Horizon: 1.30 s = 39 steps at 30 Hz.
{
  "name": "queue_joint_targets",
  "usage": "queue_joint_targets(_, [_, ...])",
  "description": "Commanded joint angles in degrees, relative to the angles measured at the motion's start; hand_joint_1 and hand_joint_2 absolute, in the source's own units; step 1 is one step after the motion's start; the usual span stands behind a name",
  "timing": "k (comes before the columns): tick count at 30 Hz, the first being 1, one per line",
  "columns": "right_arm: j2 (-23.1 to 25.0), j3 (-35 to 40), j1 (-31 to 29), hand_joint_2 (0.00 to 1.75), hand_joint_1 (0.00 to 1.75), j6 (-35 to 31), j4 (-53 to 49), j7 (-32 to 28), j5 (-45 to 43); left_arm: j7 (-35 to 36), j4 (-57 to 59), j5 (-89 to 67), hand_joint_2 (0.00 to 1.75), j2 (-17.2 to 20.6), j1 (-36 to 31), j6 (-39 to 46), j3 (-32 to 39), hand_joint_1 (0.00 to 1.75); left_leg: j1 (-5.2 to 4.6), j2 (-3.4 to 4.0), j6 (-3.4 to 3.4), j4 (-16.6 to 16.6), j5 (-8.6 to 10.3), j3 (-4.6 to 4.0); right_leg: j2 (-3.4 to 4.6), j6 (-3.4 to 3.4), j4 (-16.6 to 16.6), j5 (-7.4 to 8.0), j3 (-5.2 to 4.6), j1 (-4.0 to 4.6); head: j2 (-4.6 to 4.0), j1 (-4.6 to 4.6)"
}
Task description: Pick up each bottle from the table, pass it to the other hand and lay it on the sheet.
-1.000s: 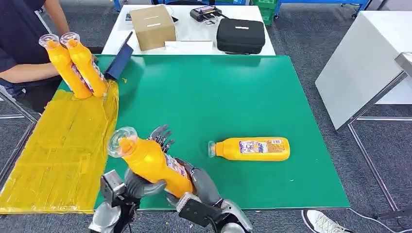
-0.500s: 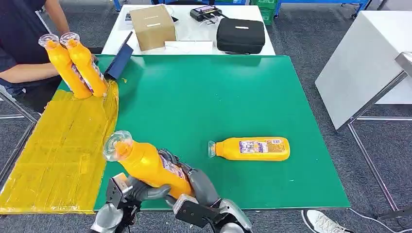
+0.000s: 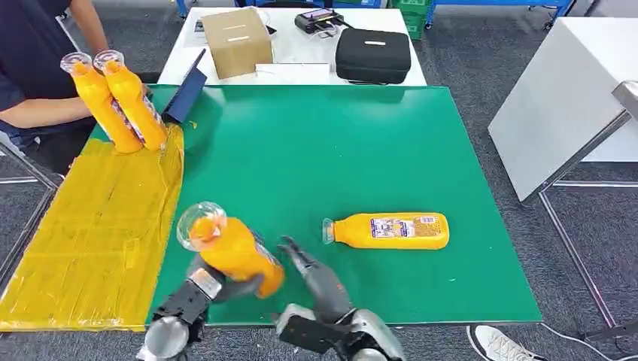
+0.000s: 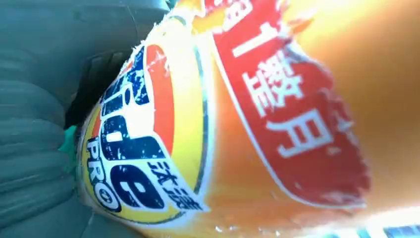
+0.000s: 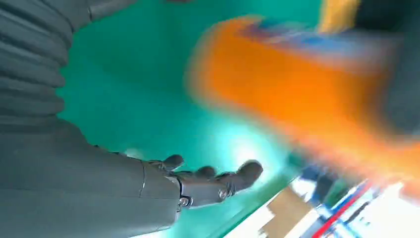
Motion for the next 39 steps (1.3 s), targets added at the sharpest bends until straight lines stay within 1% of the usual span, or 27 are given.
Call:
queue_joint_targets(1, [-3.3,-4.2,0.8,1.75,0.00,0.9,-2.5,0.2,0.2,-0.3,1.6,-1.3,1.75,0.0,-2.6,0.0,4.1,1.75,0.01,-0.06,-0.03,0.0,-0.05,0.11,0.06,-0.03,0.0,-0.05,0.11,0.00,0.00,0.02])
queue_joint_targets(2, [-3.2,-4.3,0.9,1.75,0.00,0.4,-2.5,0.6,0.6,-0.1,1.4,-4.2,1.75,0.0,-2.5,3.0,4.1,1.75,-0.02,-0.13,-0.02,0.0,-0.08,0.18,0.05,-0.03,0.0,-0.13,0.20,-0.04,0.00,0.00])
queue_joint_targets(3, [-4.4,-5.1,1.1,1.75,0.00,0.0,-3.4,0.9,0.5,0.2,2.1,-9.8,1.75,0.2,-3.0,8.8,4.7,1.75,-0.04,-0.13,0.00,0.0,-0.06,0.21,0.04,-0.03,0.0,-0.14,0.22,-0.06,0.00,0.00])
queue_joint_targets(5, [-4.4,-5.1,1.1,1.75,0.00,0.0,-3.4,0.9,0.5,0.2,2.1,-9.8,1.75,0.2,-3.0,8.8,4.7,1.75,-0.04,-0.13,0.00,0.0,-0.06,0.21,0.04,-0.03,0.0,-0.14,0.22,-0.06,0.00,0.00])
queue_joint_targets(7, [-7.4,-7.4,1.8,1.75,0.00,-0.3,-5.4,1.5,0.1,1.0,3.4,-18.6,1.75,1.4,-4.0,17.0,6.1,1.75,-0.02,-0.09,0.00,0.0,-0.05,0.18,0.05,-0.03,0.0,-0.10,0.18,-0.04,0.00,0.00])
queue_joint_targets(8, [-16.6,-14.6,2.5,1.75,0.00,3.8,-9.3,0.8,-4.1,9.9,8.6,-50.5,1.75,5.3,-4.7,35.8,9.8,1.75,-0.04,-0.20,0.01,0.0,-0.03,0.20,-0.03,-0.01,0.0,-0.13,0.24,-0.05,0.00,0.00])
queue_joint_targets(9, [-19.2,-17.6,3.0,1.75,0.00,5.2,-10.6,0.8,-4.8,10.9,11.1,-52.9,1.75,6.6,-5.2,36.6,10.5,1.75,-0.07,-0.21,0.04,-0.1,0.00,0.26,-0.04,0.01,-0.1,-0.08,0.29,-0.09,0.00,0.00])
queue_joint_targets(10, [-20.6,-19.4,3.5,1.75,0.00,6.7,-11.7,0.6,-5.7,12.4,13.2,-56.2,1.75,7.3,-5.6,37.4,11.0,1.75,-0.09,-0.11,0.04,-0.1,0.02,0.20,0.02,0.02,0.0,-0.04,0.20,-0.11,0.00,0.00])
queue_joint_targets(11, [-22.6,-21.2,3.9,1.75,0.00,8.1,-12.9,0.6,-6.0,16.3,16.5,-63.9,1.75,8.7,-6.3,37.2,11.2,1.75,-0.11,-0.10,0.04,-0.1,0.03,0.15,0.00,0.02,0.0,-0.03,0.15,-0.11,0.00,0.00])
queue_joint_targets(12, [-23.1,-22.7,4.2,1.75,0.00,9.1,-13.6,0.8,-6.3,21.4,19.4,-64.3,1.75,12.2,-7.6,35.1,7.4,1.75,-0.14,-0.18,0.04,-0.1,-0.01,0.30,0.02,0.01,-0.1,-0.09,0.32,-0.15,0.00,0.00])
queue_joint_targets(13, [-23.4,-24.1,4.6,1.75,0.00,10.2,-14.4,1.0,-6.3,29.3,24.0,-64.3,1.75,16.6,-10.7,32.1,-0.9,1.75,-0.29,-0.20,0.05,-0.1,0.06,0.16,-0.08,0.02,0.0,-0.06,0.16,-0.28,0.00,-0.03])
queue_joint_targets(15, [-23.8,-24.4,4.2,1.75,0.00,11.1,-14.5,1.3,-6.0,33.8,29.6,-64.3,1.75,18.5,-14.1,30.3,-6.1,1.75,-0.29,-0.37,0.04,-0.1,0.07,0.20,-0.18,-0.01,0.0,-0.12,0.24,-0.29,0.00,0.02])
queue_joint_targets(17, [-23.8,-24.0,3.3,1.75,0.00,11.6,-14.0,1.8,-5.5,36.8,35.2,-64.3,1.75,19.3,-17.4,28.6,-10.2,1.75,-0.26,-0.40,0.05,0.0,0.10,0.16,-0.22,0.00,0.0,-0.09,0.20,-0.27,0.00,0.02])
queue_joint_targets(18, [-23.7,-23.8,2.8,1.75,0.00,11.7,-13.3,1.9,-5.3,36.3,39.2,-64.3,1.75,18.4,-19.1,28.1,-10.1,1.75,-0.23,-0.21,0.04,0.0,0.10,0.13,-0.09,0.01,0.0,-0.02,0.10,-0.24,0.00,-0.02])
queue_joint_targets(20, [-23.6,-23.7,2.5,1.75,0.00,11.7,-12.6,2.0,-5.2,35.8,42.7,-64.3,1.75,18.6,-20.6,27.3,-10.8,1.75,-0.23,-0.16,0.03,-0.1,0.11,0.19,-0.05,0.03,0.0,0.02,0.13,-0.23,0.00,-0.05])
queue_joint_targets(21, [-23.5,-23.6,2.3,1.75,0.00,11.6,-12.1,2.1,-5.0,34.3,44.7,-64.3,1.75,18.1,-20.9,26.1,-9.5,1.75,-0.21,-0.16,0.02,-0.1,0.09,0.22,-0.02,0.02,0.0,0.00,0.17,-0.21,0.00,-0.02])
queue_joint_targets(23, [-23.5,-23.5,1.8,1.75,0.00,11.4,-11.3,2.3,-4.7,34.0,46.4,-64.3,1.75,18.5,-21.6,24.7,-10.2,1.75,-0.23,-0.06,0.09,0.0,0.13,0.13,0.01,0.08,0.0,0.04,0.07,-0.20,0.00,-0.02])
queue_joint_targets(24, [-23.4,-23.5,1.4,1.75,0.00,11.4,-10.7,2.3,-4.5,32.9,48.1,-64.3,1.75,18.1,-22.1,23.0,-8.9,1.75,-0.23,-0.03,0.08,0.0,0.10,0.21,0.09,0.07,0.0,0.02,0.16,-0.21,0.00,-0.02])
queue_joint_targets(25, [-23.3,-23.4,0.8,1.75,0.00,11.4,-10.0,2.3,-4.5,32.4,49.5,-64.3,1.75,18.5,-23.0,21.5,-9.5,1.75,-0.24,-0.01,0.07,-0.1,0.06,0.30,0.14,0.06,0.0,-0.01,0.24,-0.24,0.00,-0.02])
queue_joint_targets(26, [-23.2,-23.3,0.6,1.75,0.00,11.4,-9.8,2.3,-4.5,32.2,49.9,-64.3,1.75,18.7,-23.1,21.4,-9.4,1.75,-0.24,0.06,0.06,0.0,0.07,0.28,0.19,0.06,0.1,0.02,0.23,-0.24,0.00,0.02])
queue_joint_targets(28, [-22.8,-22.6,-1.0,1.75,0.00,11.6,-8.1,2.2,-4.2,28.9,52.4,-64.3,1.75,19.3,-24.3,18.9,-8.7,1.75,-0.25,0.08,0.07,-0.1,0.11,0.32,0.16,0.06,0.0,0.08,0.28,-0.23,0.00,-0.03])
queue_joint_targets(32, [-22.7,-22.3,-1.3,1.75,0.00,11.6,-7.7,2.2,-4.1,28.6,52.6,-64.3,1.75,19.5,-24.3,19.1,-8.6,1.75,-0.25,0.11,0.02,-0.1,0.12,0.55,0.24,0.01,0.0,0.10,0.45,-0.24,0.00,-0.02])
queue_joint_targets(33, [-22.8,-22.0,-1.6,1.75,0.00,11.7,-7.1,2.2,-4.0,26.5,53.1,-64.2,1.75,19.6,-24.6,17.5,-8.7,1.50,-0.24,0.06,0.03,-0.1,0.13,0.55,0.18,0.02,0.1,0.09,0.49,-0.23,0.00,-0.02])
queue_joint_targets(34, [-22.8,-21.6,-2.2,1.75,0.00,11.7,-6.0,2.3,-3.5,25.9,53.5,-63.7,1.75,19.8,-25.0,16.4,-7.9,0.00,-0.24,0.15,0.00,-0.2,0.15,0.59,0.33,-0.01,0.0,0.13,0.48,-0.23,0.00,-0.05])
queue_joint_targets(35, [-22.2,-20.7,-3.3,1.75,0.00,11.3,-4.4,3.3,-1.9,25.9,54.3,-64.3,0.00,20.0,-25.8,14.0,-7.9,0.00,-0.23,0.17,-0.01,-0.2,0.14,0.65,0.34,-0.01,0.0,0.14,0.53,-0.21,0.00,-0.02])
queue_joint_targets(38, [-21.0,-18.3,-6.7,1.75,0.00,10.4,0.1,4.2,1.0,22.9,56.0,-63.2,0.00,20.5,-27.1,11.3,-7.9,0.00,-0.22,0.15,-0.04,-0.2,0.16,0.80,0.27,0.00,0.1,0.13,0.74,-0.18,0.00,-0.02])
queue_joint_targets(39, [-20.7,-18.1,-7.2,1.75,0.00,10.3,0.8,4.2,1.2,22.7,56.0,-63.1,0.00,20.7,-27.1,11.3,-7.8,0.00,-0.24,0.24,-0.07,-0.2,0.21,0.81,0.41,-0.02,0.1,0.19,0.69,-0.20,0.00,-0.02])
